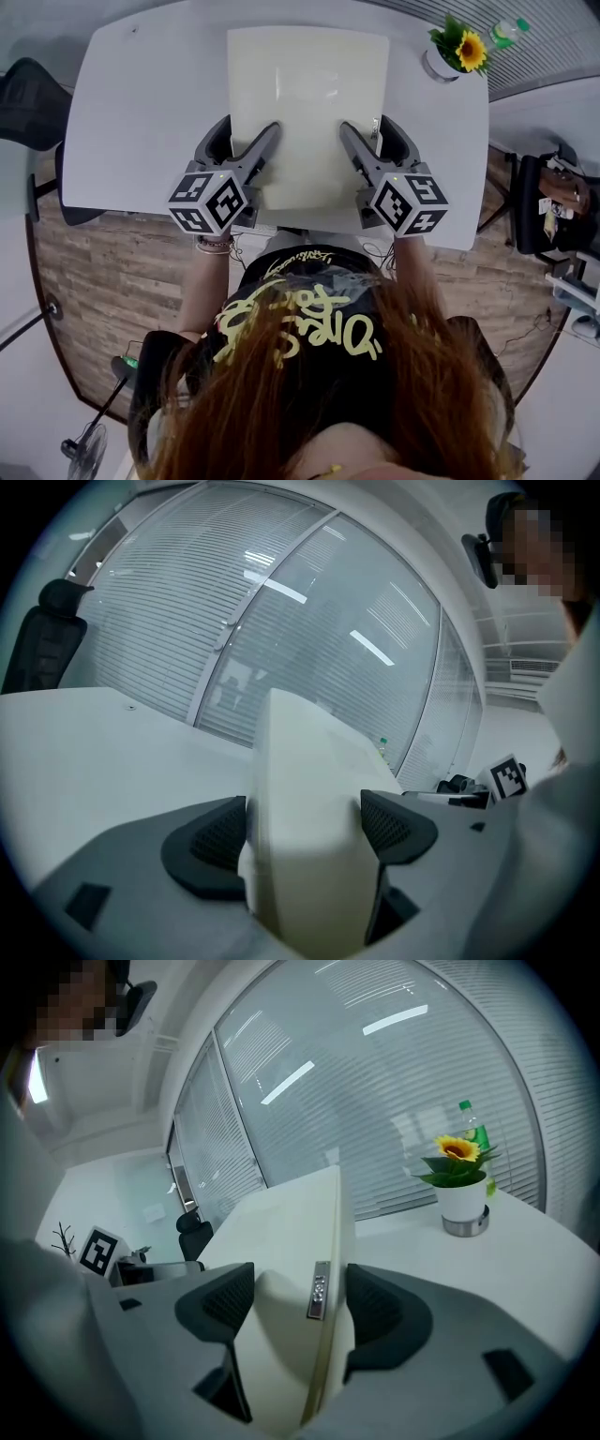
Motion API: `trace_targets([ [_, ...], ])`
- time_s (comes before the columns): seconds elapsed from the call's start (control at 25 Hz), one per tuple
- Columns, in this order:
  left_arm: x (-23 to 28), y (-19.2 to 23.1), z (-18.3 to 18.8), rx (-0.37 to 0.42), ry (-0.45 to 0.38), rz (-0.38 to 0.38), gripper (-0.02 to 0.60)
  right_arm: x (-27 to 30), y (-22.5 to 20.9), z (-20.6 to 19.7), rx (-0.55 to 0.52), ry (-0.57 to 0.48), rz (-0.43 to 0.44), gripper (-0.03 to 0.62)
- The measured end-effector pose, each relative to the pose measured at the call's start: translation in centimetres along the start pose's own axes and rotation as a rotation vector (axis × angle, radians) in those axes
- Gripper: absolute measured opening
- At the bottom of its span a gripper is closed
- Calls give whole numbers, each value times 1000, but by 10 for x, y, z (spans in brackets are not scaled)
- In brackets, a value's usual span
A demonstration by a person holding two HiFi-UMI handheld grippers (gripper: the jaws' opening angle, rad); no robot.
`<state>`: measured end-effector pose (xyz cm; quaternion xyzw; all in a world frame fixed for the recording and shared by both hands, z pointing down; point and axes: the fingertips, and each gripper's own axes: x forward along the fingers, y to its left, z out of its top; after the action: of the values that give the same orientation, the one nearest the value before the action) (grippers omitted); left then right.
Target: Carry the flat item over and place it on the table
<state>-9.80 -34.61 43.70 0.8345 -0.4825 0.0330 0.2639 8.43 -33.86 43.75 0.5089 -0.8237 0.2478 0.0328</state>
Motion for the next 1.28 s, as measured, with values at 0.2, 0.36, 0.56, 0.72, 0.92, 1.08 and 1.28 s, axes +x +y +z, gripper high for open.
trace_targets([
  [0.2,3,4,-7,-23,25,9,382,3,-3,-5,-3,16,-5,305],
  [0.36,3,8,-11,-33,38,18,382,5,-1,-9,-9,27,-8,305],
  [0.56,7,11,-17,-38,60,35,379,8,-4,-14,-13,48,-11,305],
  [0.72,8,14,-20,-45,72,42,377,10,-5,-17,-14,59,-13,305],
  [0.92,9,17,-23,-51,90,49,376,12,-5,-20,-15,71,-12,305],
  [1.08,11,19,-23,-52,95,53,376,14,-6,-20,-12,73,-15,305],
  [1.28,14,20,-26,-55,114,62,374,16,-9,-23,-11,80,-19,305],
])
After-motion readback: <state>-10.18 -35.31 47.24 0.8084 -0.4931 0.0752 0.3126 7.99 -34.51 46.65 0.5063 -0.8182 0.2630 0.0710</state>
